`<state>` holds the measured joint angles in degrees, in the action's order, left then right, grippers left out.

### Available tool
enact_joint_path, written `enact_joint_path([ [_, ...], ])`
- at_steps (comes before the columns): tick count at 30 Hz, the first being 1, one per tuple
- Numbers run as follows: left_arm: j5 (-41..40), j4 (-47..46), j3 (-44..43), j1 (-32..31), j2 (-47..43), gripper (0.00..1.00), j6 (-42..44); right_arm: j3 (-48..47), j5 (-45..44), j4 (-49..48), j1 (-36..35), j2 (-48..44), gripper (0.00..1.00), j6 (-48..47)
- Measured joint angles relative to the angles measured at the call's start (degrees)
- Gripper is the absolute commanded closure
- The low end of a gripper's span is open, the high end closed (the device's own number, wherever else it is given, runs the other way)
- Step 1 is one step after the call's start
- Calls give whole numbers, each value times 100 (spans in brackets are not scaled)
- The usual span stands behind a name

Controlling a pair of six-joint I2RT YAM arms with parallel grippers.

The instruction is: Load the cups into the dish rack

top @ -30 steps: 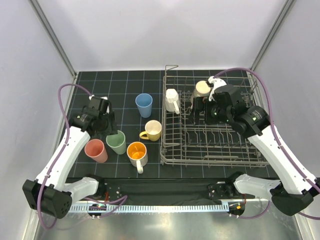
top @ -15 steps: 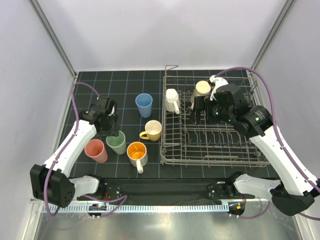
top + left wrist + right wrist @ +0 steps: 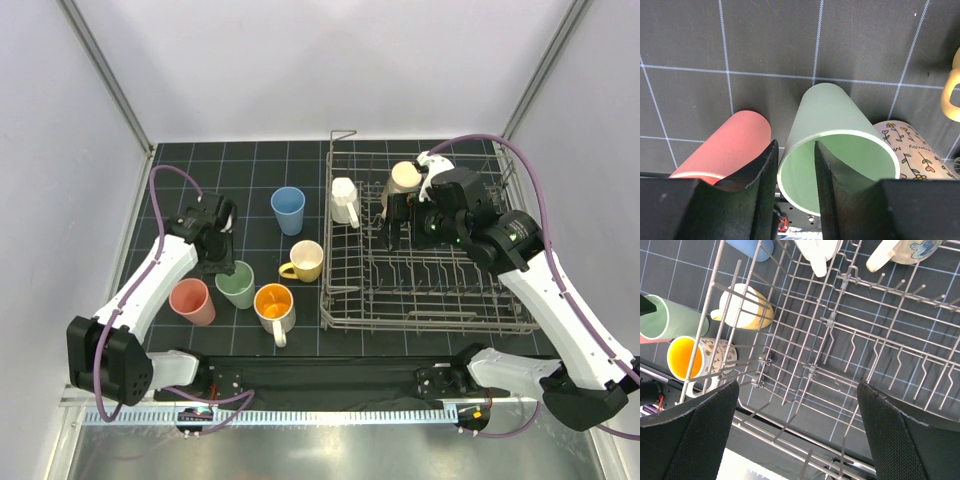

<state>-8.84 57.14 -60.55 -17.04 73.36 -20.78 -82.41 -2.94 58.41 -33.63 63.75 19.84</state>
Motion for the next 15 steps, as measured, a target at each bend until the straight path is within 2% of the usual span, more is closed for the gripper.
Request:
enact_joint_path([
  [5, -7, 2, 0, 0, 87, 76, -15, 0, 22, 9, 0, 0, 0, -20],
  [10, -26, 4, 0, 0, 214, 99, -79, -68, 20, 59, 0, 2, 0, -44],
  [15, -197, 28, -24, 0, 94, 100, -267, -76, 125, 50, 0, 28, 0, -24],
])
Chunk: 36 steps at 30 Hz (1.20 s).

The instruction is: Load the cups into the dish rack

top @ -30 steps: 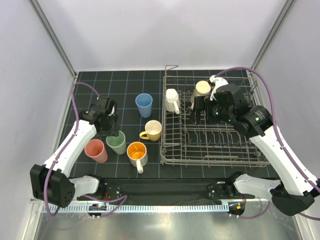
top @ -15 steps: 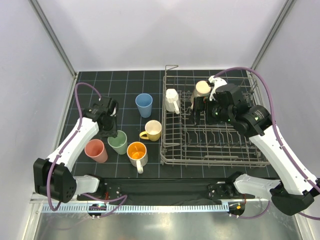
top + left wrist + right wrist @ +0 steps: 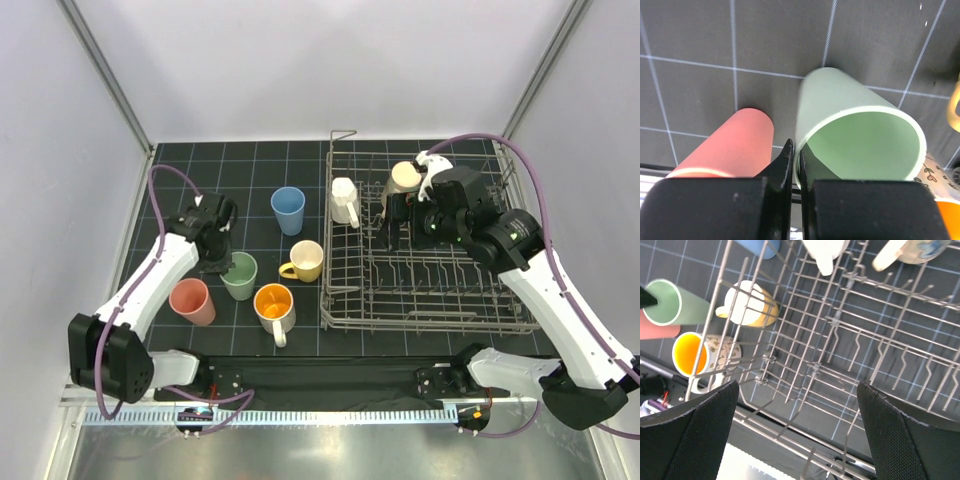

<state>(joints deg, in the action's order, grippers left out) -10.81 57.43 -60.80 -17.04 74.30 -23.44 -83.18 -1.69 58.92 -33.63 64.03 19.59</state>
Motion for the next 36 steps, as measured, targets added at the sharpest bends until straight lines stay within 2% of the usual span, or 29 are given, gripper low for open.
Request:
enact_joint_path([
  [4, -269, 232, -299, 0, -330, 100, -275, -68, 236, 0, 2, 131, 0, 24],
  [8, -446, 411, -1084, 0, -796, 100, -562, -400, 476, 0, 4, 415, 0, 26],
  [12, -149, 367, -1895, 0, -1235, 100, -907, -721, 782, -87, 7, 649, 0, 22],
  [16, 798, 0, -2124, 2, -1676, 100, -1287, -925, 1344, -382, 11, 859, 0, 57],
  [22, 2715, -1478, -2024, 0, -2131, 100, -2096, -986, 2487, -1202, 11, 1132, 0, 391],
  [26, 3318, -2461, -1989, 0, -2271, 100, -2396, -1147, 3132, -1884, 11, 1325, 0, 1097],
  [30, 3342, -3198, -1725, 0, -2594, 99, -2323, -894, 3440, -3239, 9, 1316, 0, 2553],
  [33, 3097, -3547, -1554, 2, -2820, 100, -2179, -415, 3233, -4260, -50, 1207, 0, 3679],
  [36, 2920, -4046, -1344, 2, -2983, 100, -2103, -398, 2865, -4645, -138, 1224, 0, 4367],
])
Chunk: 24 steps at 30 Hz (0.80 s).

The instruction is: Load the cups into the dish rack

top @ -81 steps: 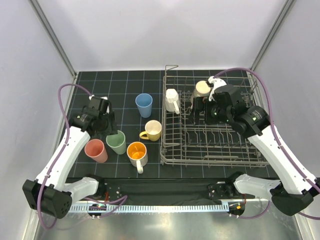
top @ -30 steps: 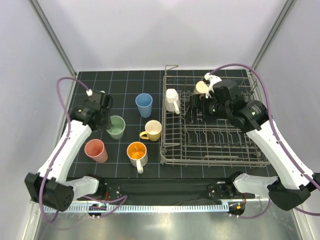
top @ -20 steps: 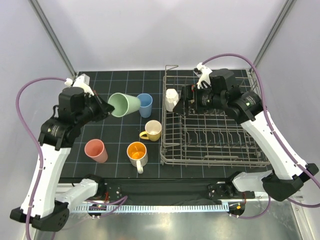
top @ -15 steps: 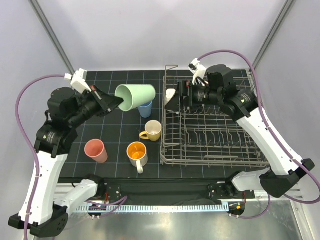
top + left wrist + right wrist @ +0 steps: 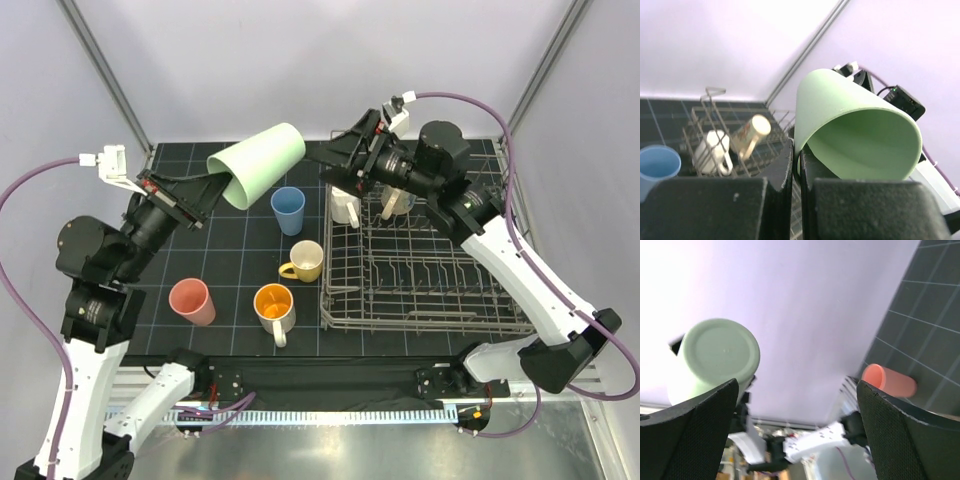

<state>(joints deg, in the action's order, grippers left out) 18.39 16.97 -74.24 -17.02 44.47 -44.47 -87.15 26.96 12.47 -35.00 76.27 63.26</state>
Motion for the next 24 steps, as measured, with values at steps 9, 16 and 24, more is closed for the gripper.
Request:
enact_joint_path([
  [9, -144, -1082, 348, 0, 24, 100, 195, -323, -1095, -673, -466, 48, 0, 1370],
  [16, -223, -1528, 339, 0, 68, 100, 326, -588, -1539, -957, -748, 299, 0, 1858],
  [24, -682, -1445, 330, -7, -4, 100, 422, -219, -1919, -1045, -859, 22, 0, 1746],
])
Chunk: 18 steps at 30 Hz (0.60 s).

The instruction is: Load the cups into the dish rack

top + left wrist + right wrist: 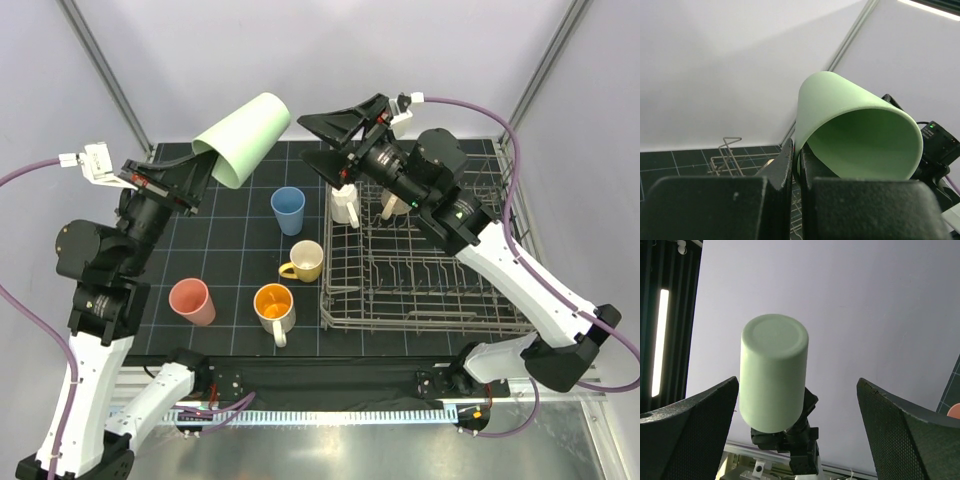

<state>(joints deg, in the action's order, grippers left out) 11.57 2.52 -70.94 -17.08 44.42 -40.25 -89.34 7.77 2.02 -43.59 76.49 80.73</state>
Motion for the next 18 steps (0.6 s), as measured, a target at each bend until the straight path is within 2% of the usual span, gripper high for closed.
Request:
enact_joint_path([
  [10, 13, 55, 4, 0, -11, 100, -7, -79, -37, -208, -229, -55, 0, -94],
  [18, 155, 52, 39, 0, 44, 100, 0, -330, -4, -750, -426, 531, 0, 120],
])
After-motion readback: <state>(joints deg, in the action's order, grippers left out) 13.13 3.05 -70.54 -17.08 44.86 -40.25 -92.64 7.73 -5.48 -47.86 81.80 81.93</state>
